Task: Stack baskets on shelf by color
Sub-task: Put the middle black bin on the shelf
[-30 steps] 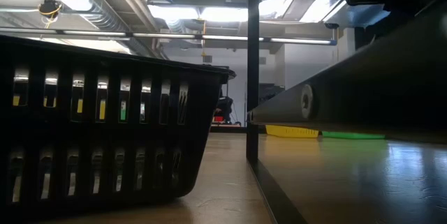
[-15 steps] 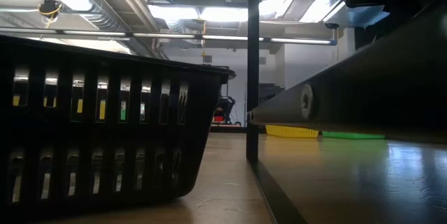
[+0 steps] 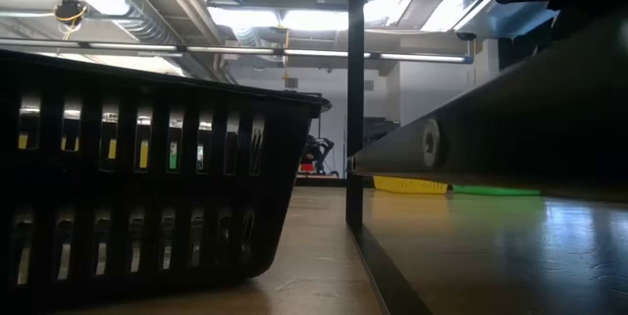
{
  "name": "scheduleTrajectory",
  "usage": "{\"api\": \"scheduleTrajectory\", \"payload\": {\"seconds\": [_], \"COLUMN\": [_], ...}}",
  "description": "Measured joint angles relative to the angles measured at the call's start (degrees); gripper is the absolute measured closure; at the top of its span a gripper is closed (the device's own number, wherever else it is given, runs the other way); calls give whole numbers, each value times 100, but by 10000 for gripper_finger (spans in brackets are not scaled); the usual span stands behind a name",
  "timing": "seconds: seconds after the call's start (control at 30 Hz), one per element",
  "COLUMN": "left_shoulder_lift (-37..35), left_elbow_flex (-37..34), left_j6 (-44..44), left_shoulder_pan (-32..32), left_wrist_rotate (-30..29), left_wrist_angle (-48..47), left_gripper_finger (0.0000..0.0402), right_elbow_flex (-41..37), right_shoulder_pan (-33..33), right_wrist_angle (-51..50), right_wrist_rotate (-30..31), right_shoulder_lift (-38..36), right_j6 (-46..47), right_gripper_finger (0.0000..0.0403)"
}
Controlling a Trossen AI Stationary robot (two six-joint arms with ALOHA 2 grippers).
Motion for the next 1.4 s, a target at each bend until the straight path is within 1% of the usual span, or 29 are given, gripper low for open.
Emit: {"api": "scheduleTrajectory", "payload": {"seconds": [0.13, 0.3, 0.43, 0.6, 0.77, 0.9, 1.1, 1.23, 1.4], "left_shoulder_lift": [0, 0, 0, 0, 0, -2, -2, -2, -2], "left_elbow_flex": [0, 0, 0, 0, 0, 0, 0, -1, -2], "left_j6": [0, 2, 7, 50, 52, 55, 52, 52, 52], "left_shoulder_pan": [0, 0, 0, 0, 4, 4, 4, 4, 4], "left_wrist_rotate": [1, 1, 1, 1, -1, -1, -3, -3, -3], "left_wrist_angle": [0, -2, 0, -2, -2, -2, -2, -2, 0], "left_gripper_finger": [401, 401, 401, 401, 401, 401, 401, 401, 401], "right_elbow_flex": [137, 645, 918, 938, 938, 935, 929, 927, 958], "right_shoulder_pan": [-64, -96, 102, 583, 962, 1127, 1191, 1187, 1189], "right_wrist_angle": [-26, 92, 136, 107, 110, 114, 85, 1, -636], "right_wrist_rotate": [89, 306, 310, 286, 387, 455, 452, 506, 502], "right_shoulder_lift": [0, 0, -2, -2, 19, 282, 838, 1009, 1023], "right_j6": [2, 6, 588, 1731, 2558, 2993, 3104, 3061, 3023], "right_gripper_finger": [330, 330, 343, 394, 395, 401, 401, 402, 402]}}
